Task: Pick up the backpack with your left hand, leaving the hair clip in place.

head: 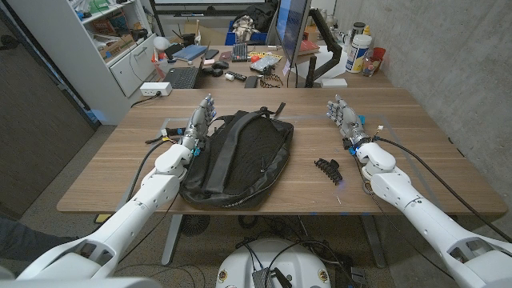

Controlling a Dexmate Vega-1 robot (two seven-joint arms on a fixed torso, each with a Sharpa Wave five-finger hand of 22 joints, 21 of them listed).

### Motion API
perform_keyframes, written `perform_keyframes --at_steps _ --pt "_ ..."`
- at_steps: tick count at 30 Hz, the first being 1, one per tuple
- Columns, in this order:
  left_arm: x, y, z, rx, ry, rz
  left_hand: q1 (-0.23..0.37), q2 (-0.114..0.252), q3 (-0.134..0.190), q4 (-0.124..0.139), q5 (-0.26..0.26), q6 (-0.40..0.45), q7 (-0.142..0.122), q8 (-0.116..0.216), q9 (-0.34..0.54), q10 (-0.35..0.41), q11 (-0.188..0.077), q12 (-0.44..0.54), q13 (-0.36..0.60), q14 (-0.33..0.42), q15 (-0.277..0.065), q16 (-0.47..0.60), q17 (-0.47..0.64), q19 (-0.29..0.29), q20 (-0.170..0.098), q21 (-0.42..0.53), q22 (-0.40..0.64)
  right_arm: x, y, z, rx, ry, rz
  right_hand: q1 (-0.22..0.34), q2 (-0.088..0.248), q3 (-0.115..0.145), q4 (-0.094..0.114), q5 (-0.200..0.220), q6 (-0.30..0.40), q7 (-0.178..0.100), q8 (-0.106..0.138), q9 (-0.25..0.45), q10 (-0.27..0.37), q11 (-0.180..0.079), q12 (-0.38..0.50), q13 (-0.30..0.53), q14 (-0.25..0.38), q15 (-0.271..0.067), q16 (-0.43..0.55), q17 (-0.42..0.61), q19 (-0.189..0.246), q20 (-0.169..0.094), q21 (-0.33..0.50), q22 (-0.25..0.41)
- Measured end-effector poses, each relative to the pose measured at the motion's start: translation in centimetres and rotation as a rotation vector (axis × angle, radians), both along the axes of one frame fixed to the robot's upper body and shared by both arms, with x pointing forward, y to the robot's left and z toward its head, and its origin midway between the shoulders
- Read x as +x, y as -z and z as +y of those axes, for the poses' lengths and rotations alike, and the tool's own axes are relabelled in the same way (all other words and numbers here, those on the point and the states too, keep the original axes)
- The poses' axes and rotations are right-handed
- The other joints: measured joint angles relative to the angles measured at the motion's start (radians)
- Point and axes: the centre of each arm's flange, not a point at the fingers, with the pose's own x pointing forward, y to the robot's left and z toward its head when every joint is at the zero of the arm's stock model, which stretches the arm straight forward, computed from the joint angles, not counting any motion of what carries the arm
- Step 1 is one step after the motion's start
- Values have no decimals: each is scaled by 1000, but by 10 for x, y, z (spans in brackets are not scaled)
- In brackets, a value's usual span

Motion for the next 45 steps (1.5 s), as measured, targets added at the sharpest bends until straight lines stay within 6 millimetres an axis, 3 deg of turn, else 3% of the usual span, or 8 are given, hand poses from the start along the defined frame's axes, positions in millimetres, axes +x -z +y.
perform_keyframes --at_steps 18,45 --pt "-6 -8 -3 35 -37 -32 8 8 0 0 4 0 0 4 0 0 0 7 0 0 0 4 0 0 0 0 0 4 0 1 -8 6 10 0 0 0 0 0 0 0 0 0 3 3 0 0 0 0 0 0 0 0 0 0" --pt "-34 5 0 67 -73 -68 24 10 2 -11 4 15 -3 8 0 12 0 11 0 14 -4 4 0 0 0 0 0 6 4 9 -12 3 10 0 0 0 0 0 5 -5 0 5 3 3 0 0 0 0 0 0 0 0 -11 0"
